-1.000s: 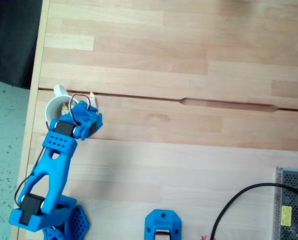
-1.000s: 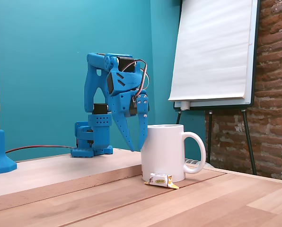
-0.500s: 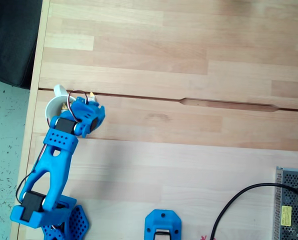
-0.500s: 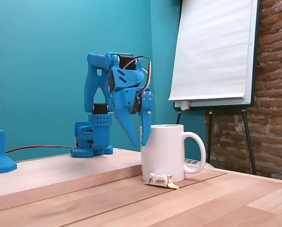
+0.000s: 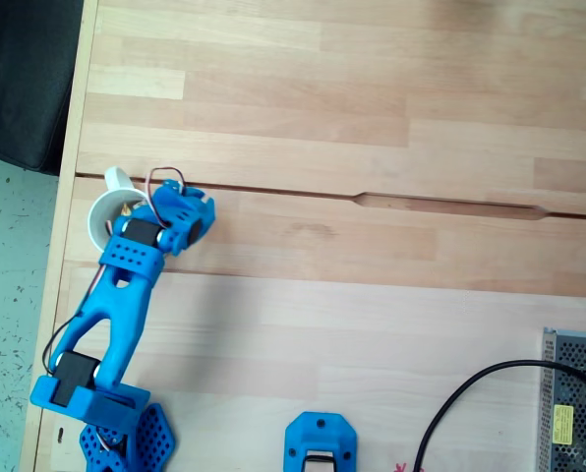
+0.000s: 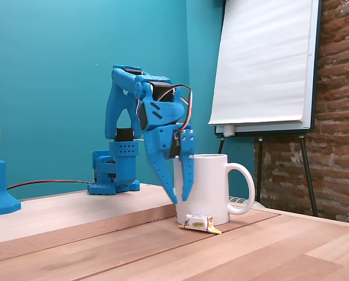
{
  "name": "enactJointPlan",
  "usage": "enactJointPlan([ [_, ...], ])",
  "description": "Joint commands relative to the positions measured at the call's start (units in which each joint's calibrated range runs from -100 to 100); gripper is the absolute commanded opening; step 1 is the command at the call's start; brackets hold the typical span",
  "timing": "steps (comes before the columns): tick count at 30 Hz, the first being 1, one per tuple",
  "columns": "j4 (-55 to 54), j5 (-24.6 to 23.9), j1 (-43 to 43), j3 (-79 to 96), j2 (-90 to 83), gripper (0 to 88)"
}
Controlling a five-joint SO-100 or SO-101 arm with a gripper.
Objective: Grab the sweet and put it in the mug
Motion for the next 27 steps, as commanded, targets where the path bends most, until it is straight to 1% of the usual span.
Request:
enactJointPlan([
  [1,0.89,-0.10,-4.16,-0.73,-0.10,4.8],
  [5,0.97,-0.68,-5.32,-0.46,-0.10,4.8],
  [10,0.89,-4.20,-5.76,-0.55,-0.18,4.8],
  [14,0.89,-5.81,-5.76,-0.46,0.16,4.8],
  [27,0.97,-6.69,-5.83,-0.38,0.51,4.8],
])
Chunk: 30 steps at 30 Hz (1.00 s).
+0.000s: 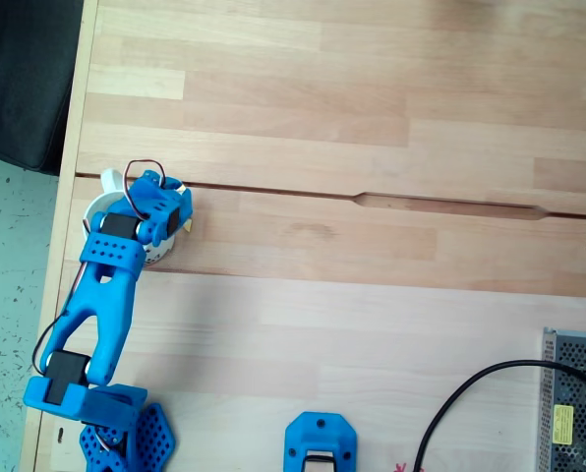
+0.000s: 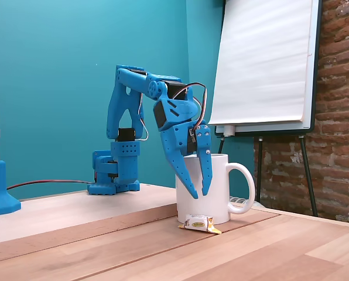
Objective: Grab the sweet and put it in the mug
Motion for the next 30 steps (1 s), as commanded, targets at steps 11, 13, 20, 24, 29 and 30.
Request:
enactJointPlan([
  [11,0.73,-0.44,-2.57,3.37,0.40,4.8],
  [13,0.73,-0.44,-4.24,5.07,0.40,4.8],
  [20,0.73,-0.44,-6.13,7.12,-0.12,4.8],
  [24,0.65,-0.49,-6.05,7.03,-0.55,4.8],
  [29,0.65,-0.49,-5.84,2.93,-0.72,4.8],
  [30,0.65,-0.49,-5.55,1.59,-0.63,4.8],
])
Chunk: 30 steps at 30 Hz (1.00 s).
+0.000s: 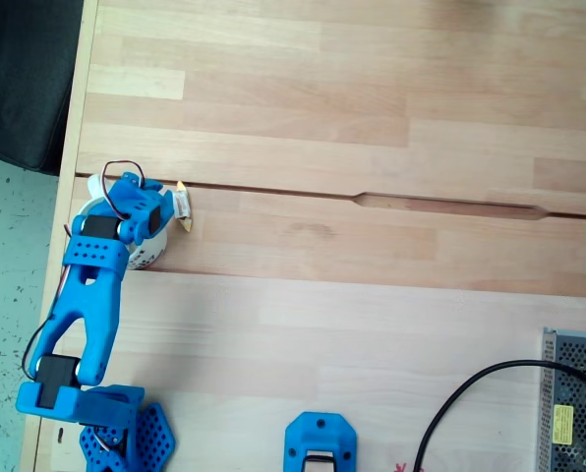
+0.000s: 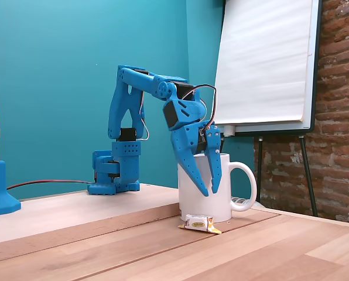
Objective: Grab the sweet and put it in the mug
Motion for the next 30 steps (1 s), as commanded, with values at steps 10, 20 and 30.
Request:
enactJointPlan([
  [10,3.39,-4.10,2.00,-11.27,1.05,4.7],
  [20,17.42,-5.86,0.55,-23.31,5.18,4.7],
  [30,18.31,-5.71,0.62,-31.97,12.66,4.8],
])
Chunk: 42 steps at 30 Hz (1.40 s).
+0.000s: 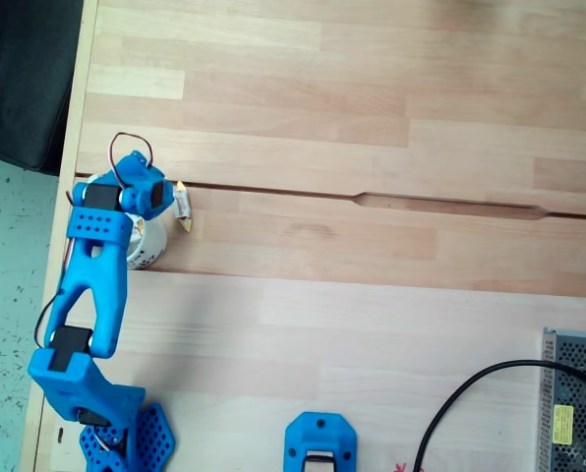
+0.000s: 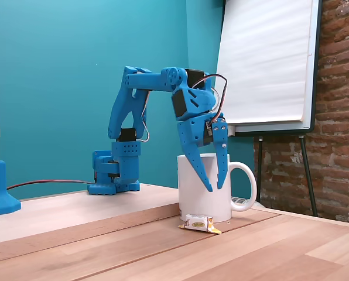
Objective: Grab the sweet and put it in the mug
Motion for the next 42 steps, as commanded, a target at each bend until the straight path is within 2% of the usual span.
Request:
enactJointPlan([
  [1,0.08,0.15,-0.34,-3.46,0.90,4.8],
  [12,0.08,0.15,-0.34,-3.91,5.55,5.3],
  [22,0.08,0.15,-0.34,-4.17,5.90,18.8],
  [28,0.08,0.39,-0.34,-3.46,6.50,21.4],
  [31,0.08,2.54,-0.34,-3.46,6.50,21.4],
  [36,0.16,8.74,-0.05,-3.37,6.41,21.4],
  [42,0.24,15.58,3.87,-3.19,6.58,21.4],
])
